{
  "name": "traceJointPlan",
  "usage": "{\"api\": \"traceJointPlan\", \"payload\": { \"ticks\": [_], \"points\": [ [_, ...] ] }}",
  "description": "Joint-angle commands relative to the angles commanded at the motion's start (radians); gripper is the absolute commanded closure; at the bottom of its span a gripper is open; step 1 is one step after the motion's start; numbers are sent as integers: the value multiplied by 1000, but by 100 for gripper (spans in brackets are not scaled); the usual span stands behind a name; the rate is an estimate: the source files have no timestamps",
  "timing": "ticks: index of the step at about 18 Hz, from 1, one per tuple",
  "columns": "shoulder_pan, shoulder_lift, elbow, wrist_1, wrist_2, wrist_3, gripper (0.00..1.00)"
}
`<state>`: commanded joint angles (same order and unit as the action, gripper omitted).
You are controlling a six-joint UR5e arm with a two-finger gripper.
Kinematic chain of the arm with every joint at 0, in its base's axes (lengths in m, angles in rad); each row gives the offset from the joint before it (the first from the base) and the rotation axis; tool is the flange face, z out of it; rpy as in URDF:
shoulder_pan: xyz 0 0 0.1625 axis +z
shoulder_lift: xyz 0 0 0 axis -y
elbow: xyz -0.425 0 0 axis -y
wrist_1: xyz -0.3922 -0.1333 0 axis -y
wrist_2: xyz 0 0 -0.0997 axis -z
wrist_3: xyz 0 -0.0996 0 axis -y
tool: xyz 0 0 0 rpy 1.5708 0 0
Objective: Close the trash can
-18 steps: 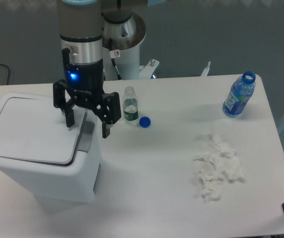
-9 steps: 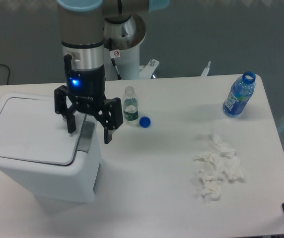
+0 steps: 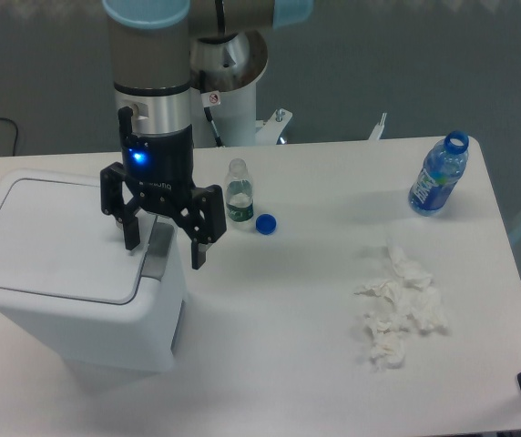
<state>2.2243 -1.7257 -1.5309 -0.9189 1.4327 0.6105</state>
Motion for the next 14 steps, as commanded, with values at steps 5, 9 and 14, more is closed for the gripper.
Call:
{"api": "traceJointPlan", "payload": {
  "ticks": [5,9,14],
  "points": [
    [0,-3,0,2,0,3,0],
    [0,-8,0,2,0,3,0],
    [2,-9,0,2,0,8,0]
  ]
}}
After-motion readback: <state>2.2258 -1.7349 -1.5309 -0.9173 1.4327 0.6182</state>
